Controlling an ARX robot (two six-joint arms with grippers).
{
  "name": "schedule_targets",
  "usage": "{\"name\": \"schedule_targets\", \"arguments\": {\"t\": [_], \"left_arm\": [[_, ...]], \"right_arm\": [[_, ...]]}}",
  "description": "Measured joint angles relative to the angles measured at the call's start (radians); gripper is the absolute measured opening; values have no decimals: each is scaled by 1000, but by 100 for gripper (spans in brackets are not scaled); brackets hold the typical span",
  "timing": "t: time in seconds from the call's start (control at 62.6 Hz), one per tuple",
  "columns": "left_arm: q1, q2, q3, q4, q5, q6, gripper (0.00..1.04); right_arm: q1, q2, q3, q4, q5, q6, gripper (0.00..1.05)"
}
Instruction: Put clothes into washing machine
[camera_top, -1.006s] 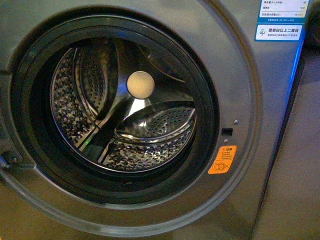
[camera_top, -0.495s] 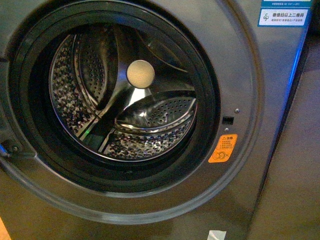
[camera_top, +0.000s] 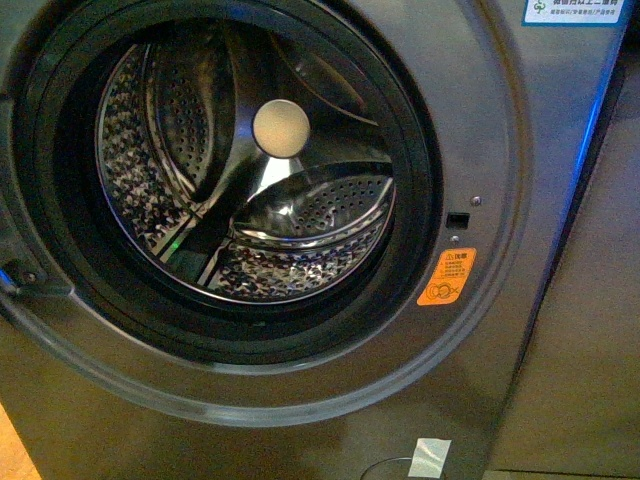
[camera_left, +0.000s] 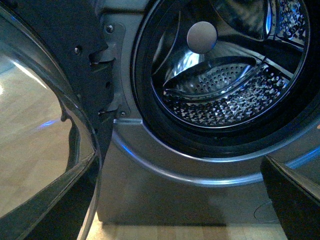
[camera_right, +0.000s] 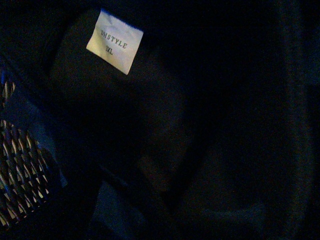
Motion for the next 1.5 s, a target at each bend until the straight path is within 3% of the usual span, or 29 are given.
{"name": "schedule_targets", "arguments": {"t": [0.447, 1.038, 1.501], "left_arm": [[0, 0, 0, 0, 0, 0, 98], [0, 0, 0, 0, 0, 0, 98], [0, 0, 0, 0, 0, 0, 98]], "right_arm": [[69, 41, -2, 55, -35, 12, 97], [72, 136, 50, 100, -21, 24, 97], [78, 193, 66, 220, -2, 65, 97]]}}
